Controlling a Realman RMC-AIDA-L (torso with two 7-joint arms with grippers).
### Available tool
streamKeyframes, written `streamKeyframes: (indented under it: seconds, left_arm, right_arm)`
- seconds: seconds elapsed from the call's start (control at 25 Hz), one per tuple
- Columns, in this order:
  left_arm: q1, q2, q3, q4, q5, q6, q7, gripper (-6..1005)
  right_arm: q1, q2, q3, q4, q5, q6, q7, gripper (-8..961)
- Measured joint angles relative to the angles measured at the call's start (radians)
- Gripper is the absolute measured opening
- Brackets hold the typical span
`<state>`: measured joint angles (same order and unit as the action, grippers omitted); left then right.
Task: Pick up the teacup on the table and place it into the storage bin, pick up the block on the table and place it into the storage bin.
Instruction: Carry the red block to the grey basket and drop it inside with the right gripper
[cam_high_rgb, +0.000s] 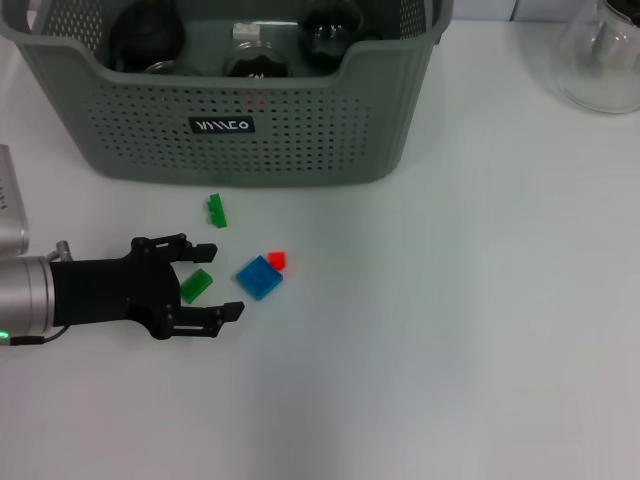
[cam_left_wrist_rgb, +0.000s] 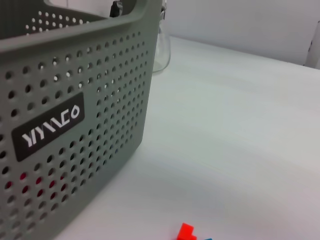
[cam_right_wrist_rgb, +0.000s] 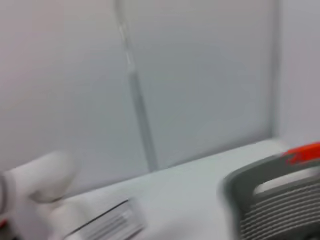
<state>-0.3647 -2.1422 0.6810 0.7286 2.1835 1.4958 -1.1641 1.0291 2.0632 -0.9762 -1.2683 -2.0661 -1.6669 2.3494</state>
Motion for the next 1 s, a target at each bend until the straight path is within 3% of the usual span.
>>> streamKeyframes:
  seconds: [0.12, 0.2, 0.36, 0.52, 0.72, 1.0]
  left_arm:
    - [-0.002, 0.000, 0.000, -0.001, -0.001, 0.000, 0.002, 859]
    - [-0.003, -0.001, 0.001, 0.000, -0.002, 0.000, 0.002, 859]
    - [-0.008, -0.001, 0.001, 0.000, -0.002, 0.000, 0.002, 859]
    - [-0.010, 0.000, 0.000, -0.001, -0.001, 0.000, 0.003, 859]
    - [-0.011, 0.001, 0.000, -0.001, -0.002, -0.001, 0.003, 859]
    - [-0.012, 0.002, 0.001, -0.004, -0.001, -0.008, 0.003, 859]
  right_arm:
    - [0.051, -0.019, -0.031, 0.138, -0.056, 0.150, -0.056, 241]
    - [0.083, -0.020, -0.057, 0.236, -0.116, 0.259, -0.094, 241]
    - [0.137, -0.003, -0.106, 0.403, -0.222, 0.449, -0.160, 240]
    - [0.172, 0.028, -0.184, 0.526, -0.310, 0.596, -0.182, 239]
    - [0.182, 0.038, -0.285, 0.600, -0.330, 0.703, -0.170, 238]
    - [0.185, 0.040, -0.324, 0.645, -0.333, 0.752, -0.158, 238]
